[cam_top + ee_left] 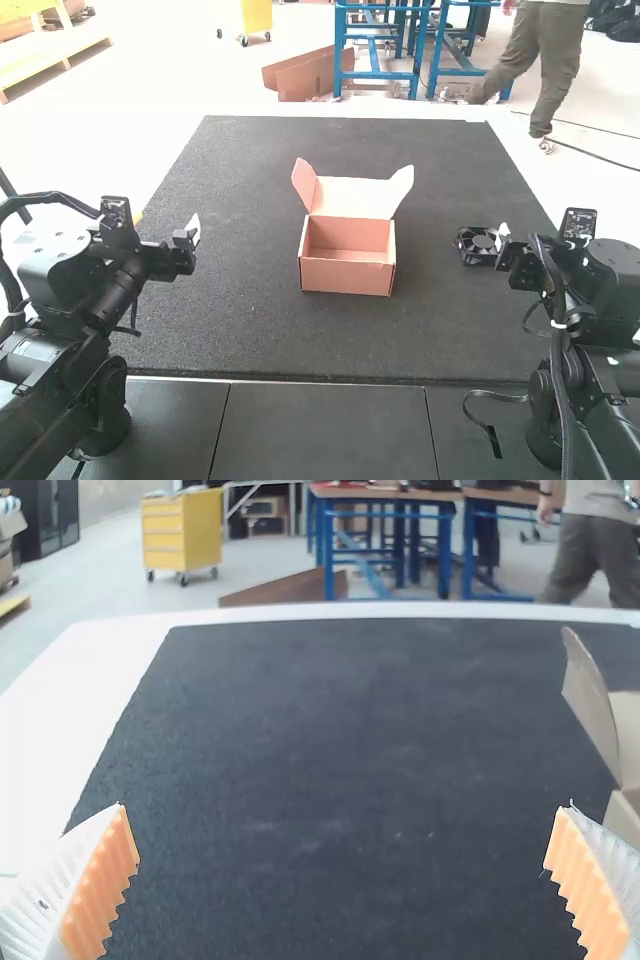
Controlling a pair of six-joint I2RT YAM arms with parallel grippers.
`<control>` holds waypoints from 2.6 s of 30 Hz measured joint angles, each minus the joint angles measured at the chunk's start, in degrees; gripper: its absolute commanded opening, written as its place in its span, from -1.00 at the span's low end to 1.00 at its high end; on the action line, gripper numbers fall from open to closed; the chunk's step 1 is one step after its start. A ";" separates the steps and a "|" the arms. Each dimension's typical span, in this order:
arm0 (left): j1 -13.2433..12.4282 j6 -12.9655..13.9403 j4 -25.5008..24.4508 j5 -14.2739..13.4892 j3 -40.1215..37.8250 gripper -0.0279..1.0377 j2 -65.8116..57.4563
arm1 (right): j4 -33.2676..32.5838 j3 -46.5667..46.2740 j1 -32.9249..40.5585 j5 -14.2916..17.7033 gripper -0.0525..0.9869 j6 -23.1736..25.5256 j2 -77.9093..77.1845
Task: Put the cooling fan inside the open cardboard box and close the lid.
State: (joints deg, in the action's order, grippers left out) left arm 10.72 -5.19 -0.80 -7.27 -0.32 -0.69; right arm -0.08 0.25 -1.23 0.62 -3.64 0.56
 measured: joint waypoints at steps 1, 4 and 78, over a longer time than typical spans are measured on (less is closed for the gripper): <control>0.00 0.00 0.20 0.00 0.00 0.87 0.00 | 0.04 0.00 0.00 0.00 0.85 0.02 0.00; 0.00 0.00 1.25 0.00 0.00 0.87 0.00 | 0.20 0.00 0.00 0.00 0.85 0.24 0.00; -5.53 0.42 -31.10 -2.05 -57.44 0.87 -58.99 | -45.44 75.91 -12.39 2.19 0.84 -6.73 89.05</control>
State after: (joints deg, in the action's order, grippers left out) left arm 5.19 -4.78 -31.90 -9.32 -57.76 -59.68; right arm -45.52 76.16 -13.63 2.81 -10.37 89.60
